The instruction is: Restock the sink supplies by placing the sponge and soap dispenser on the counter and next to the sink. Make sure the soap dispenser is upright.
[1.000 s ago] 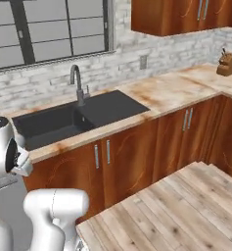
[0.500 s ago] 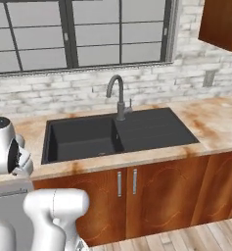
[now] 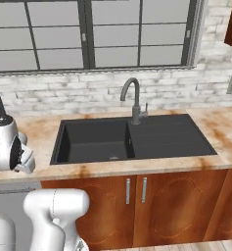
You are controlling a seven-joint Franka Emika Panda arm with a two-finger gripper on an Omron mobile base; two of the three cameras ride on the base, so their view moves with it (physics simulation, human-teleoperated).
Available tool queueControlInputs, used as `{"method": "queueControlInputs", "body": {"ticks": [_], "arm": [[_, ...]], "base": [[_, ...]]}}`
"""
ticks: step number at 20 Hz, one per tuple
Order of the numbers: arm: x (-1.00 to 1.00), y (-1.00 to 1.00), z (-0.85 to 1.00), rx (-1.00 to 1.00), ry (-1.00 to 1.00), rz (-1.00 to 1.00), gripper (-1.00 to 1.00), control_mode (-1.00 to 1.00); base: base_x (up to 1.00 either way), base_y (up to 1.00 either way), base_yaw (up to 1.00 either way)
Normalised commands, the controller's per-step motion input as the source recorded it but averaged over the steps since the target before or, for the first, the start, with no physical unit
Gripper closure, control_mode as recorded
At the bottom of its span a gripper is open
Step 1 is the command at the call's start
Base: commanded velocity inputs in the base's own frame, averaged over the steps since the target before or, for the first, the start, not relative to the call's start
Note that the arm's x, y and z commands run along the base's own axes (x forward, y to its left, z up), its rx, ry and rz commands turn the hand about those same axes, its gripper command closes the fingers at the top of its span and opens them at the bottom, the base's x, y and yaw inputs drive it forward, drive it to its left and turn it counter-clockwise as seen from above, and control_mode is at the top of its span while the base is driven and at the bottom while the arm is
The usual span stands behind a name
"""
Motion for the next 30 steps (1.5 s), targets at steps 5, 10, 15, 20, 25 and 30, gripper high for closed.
{"method": "queueControlInputs", "body": {"ticks": [5,10,15,20,25,30], "arm": [[0.82,0.1,0.2,0.03,0.2,-0.31,1.0,-1.0],[0.32,0.22,0.24,0.22,0.09,-0.05,1.0,-1.0],[0.5,0.61,0.17,0.31,0.02,-0.13,1.0,-1.0],[0.31,0.44,0.08,0.32,0.23,-0.16,1.0,-1.0],[0.31,0.03,0.19,0.35,0.45,-0.1,1.0,-1.0],[0.38,0.0,0.0,0.2,0.54,-0.06,1.0,-1.0]], "base": [[0.0,0.0,0.0],[0.0,0.0,0.0],[0.0,0.0,0.0],[0.0,0.0,0.0],[0.0,0.0,0.0],[0.0,0.0,0.0]]}}
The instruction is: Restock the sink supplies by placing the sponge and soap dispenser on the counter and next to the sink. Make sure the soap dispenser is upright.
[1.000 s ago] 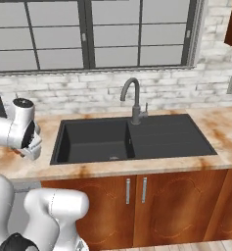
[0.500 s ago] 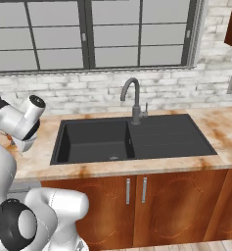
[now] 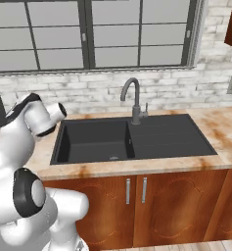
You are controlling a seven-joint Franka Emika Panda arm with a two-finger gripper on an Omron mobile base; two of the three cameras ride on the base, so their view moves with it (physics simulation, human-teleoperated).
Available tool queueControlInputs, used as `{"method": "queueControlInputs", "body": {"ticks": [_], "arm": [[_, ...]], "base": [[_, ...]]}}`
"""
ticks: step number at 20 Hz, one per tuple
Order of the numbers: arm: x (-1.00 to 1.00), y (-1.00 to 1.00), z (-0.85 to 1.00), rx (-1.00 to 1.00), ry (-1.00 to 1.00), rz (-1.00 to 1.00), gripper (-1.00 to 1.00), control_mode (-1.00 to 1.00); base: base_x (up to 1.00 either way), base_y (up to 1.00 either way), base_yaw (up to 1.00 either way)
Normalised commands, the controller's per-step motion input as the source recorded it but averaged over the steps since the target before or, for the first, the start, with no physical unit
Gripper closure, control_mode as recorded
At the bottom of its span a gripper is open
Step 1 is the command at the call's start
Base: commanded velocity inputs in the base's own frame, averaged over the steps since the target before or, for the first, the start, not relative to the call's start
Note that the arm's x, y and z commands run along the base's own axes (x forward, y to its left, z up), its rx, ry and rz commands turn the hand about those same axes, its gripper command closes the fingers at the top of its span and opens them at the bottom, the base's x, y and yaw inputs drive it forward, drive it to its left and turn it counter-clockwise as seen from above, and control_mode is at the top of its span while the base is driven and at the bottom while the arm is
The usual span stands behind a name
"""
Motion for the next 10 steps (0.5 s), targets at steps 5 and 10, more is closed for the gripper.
{"method": "queueControlInputs", "body": {"ticks": [5,10], "arm": [[0.65,0.0,0.0,0.07,0.52,-0.09,1.0,-1.0],[0.8,0.03,-0.02,0.0,0.44,-0.06,1.0,-1.0]], "base": [[0.0,0.0,0.0],[0.0,0.0,0.0]]}}
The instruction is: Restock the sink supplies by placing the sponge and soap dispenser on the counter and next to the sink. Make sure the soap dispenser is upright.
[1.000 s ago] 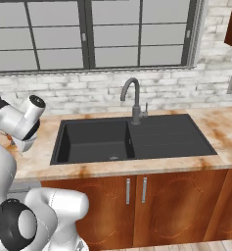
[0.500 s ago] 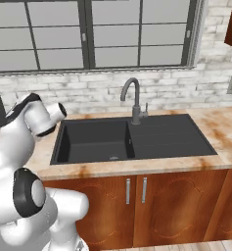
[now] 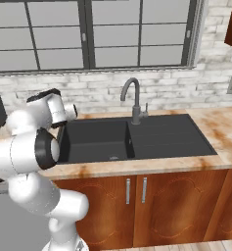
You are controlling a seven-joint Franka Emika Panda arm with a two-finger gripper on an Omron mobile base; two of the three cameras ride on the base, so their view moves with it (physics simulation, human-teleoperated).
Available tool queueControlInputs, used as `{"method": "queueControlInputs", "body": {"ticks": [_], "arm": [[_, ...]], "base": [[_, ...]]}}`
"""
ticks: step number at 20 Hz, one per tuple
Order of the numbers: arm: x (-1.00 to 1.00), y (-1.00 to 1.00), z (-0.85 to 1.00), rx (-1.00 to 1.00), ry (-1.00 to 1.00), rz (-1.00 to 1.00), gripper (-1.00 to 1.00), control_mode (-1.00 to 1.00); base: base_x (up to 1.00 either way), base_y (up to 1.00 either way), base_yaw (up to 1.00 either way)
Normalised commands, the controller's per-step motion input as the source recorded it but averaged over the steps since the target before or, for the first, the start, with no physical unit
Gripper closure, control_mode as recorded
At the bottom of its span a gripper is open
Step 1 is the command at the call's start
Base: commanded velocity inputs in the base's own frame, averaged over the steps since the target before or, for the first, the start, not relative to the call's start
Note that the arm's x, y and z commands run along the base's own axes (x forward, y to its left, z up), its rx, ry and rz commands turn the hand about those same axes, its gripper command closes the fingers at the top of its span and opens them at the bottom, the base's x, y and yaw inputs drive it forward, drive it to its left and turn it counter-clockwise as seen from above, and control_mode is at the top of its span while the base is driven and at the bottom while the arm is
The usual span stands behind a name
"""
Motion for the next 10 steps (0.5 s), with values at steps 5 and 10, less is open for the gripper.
{"method": "queueControlInputs", "body": {"ticks": [5,10], "arm": [[0.95,0.33,-0.33,0.0,0.31,-0.08,1.0,-1.0],[0.93,0.22,-0.31,0.0,0.11,-0.04,1.0,-1.0]], "base": [[0.0,0.0,0.0],[0.0,0.0,0.0]]}}
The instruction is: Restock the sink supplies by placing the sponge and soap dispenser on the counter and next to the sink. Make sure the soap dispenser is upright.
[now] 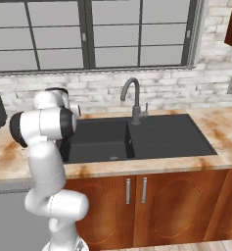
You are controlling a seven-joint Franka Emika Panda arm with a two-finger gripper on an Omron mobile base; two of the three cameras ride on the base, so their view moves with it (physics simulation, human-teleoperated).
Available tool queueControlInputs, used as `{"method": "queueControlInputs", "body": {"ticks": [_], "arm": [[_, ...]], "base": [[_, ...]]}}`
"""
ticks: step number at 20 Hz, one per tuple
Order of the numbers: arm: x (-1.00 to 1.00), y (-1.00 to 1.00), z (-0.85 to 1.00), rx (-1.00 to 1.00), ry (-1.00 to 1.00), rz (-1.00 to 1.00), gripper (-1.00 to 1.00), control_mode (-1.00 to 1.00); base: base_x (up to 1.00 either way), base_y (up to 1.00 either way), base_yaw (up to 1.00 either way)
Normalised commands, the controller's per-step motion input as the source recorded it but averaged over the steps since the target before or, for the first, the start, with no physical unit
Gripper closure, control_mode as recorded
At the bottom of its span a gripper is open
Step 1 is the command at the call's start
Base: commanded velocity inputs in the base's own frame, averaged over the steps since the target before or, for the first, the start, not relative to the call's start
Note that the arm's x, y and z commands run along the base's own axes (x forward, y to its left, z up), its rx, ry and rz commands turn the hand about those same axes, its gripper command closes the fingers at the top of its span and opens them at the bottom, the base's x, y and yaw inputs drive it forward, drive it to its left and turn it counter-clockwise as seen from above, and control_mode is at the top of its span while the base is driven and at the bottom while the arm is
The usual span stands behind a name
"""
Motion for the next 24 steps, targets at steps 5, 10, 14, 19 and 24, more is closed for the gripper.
{"method": "queueControlInputs", "body": {"ticks": [5,10,14,19,24], "arm": [[0.98,0.16,-0.34,0.0,0.19,0.0,1.0,-1.0],[0.8,0.32,-0.6,0.0,0.2,0.0,1.0,-1.0],[-0.34,-0.04,-0.49,0.0,-0.15,0.0,1.0,-1.0],[-0.37,0.06,-0.36,-0.01,-0.18,0.0,1.0,-1.0],[-0.57,-0.01,-0.09,0.0,-0.2,0.0,1.0,-1.0]], "base": [[0.0,0.0,0.0],[0.0,0.0,0.0],[0.0,0.0,0.0],[0.0,0.0,0.0],[0.0,0.0,0.0]]}}
